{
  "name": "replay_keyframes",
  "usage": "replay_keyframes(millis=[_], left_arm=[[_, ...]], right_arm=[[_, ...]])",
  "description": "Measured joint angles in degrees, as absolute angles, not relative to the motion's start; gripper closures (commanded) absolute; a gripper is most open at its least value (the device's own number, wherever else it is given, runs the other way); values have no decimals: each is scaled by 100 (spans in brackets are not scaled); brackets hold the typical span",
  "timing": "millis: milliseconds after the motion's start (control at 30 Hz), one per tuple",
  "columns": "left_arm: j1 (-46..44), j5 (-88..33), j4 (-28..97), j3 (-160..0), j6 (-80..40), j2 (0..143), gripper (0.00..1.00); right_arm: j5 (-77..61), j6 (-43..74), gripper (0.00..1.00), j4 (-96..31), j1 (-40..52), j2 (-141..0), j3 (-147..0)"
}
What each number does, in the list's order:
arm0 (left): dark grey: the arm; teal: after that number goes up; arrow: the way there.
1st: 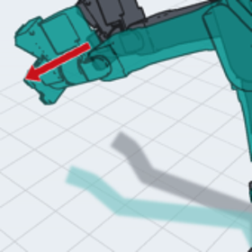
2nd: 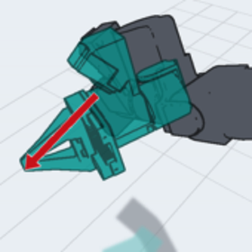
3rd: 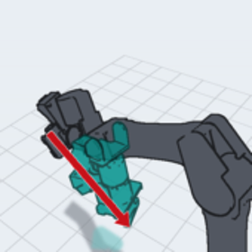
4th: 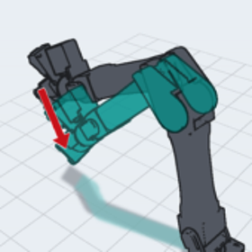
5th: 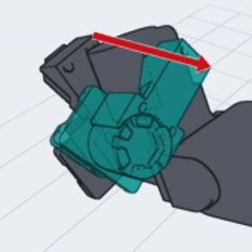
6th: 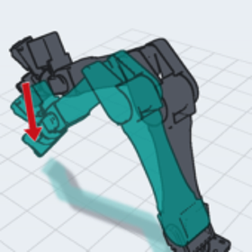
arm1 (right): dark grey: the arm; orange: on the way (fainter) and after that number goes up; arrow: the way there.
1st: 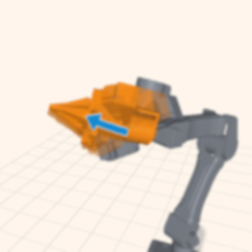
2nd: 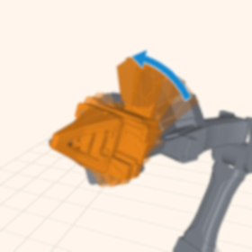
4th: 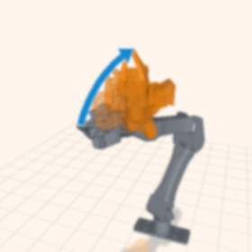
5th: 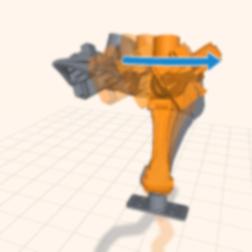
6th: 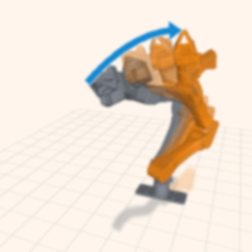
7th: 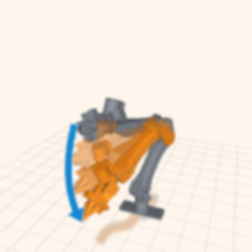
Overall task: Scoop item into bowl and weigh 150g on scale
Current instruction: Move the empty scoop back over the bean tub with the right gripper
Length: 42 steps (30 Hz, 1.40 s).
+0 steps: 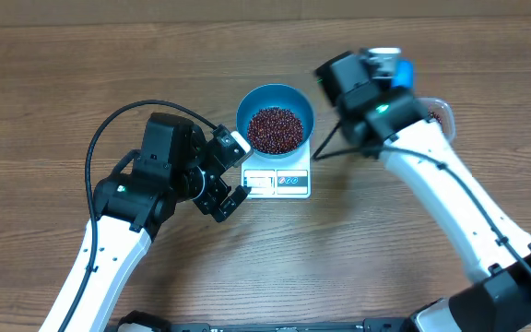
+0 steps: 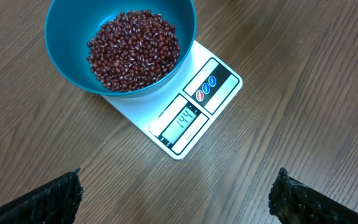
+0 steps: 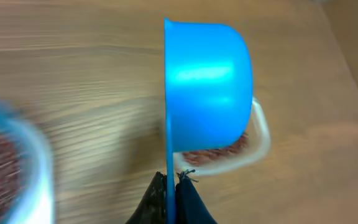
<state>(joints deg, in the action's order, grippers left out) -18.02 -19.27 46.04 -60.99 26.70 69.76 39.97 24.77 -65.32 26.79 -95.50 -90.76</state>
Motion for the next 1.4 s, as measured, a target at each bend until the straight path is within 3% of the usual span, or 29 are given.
replay_keyframes(millis=[367,1400], left_arm=[[-1802,-1927,4606,-6099,2670,6976,0],[-1802,-1927,4606,-6099,2670,6976,0]], right_arm=[[2814,2738,96,-6694,1009,-9553,-9074],[2375,2696,96,-6654,989,-10654,-8965]])
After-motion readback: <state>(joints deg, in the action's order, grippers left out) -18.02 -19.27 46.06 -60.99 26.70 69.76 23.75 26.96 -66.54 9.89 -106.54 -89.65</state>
